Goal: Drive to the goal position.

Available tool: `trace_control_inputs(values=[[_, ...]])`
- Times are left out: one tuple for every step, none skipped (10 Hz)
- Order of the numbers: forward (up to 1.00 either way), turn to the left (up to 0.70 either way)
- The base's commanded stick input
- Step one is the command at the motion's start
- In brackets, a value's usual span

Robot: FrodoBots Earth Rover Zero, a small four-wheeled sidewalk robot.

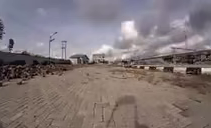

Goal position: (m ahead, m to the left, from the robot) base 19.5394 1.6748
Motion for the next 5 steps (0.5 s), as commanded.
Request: trace_control_inputs(values=[[1.00,0.19],[1.00,0.09],[1.00,0.00],[1.00,0.00],[1.00,0.00]])
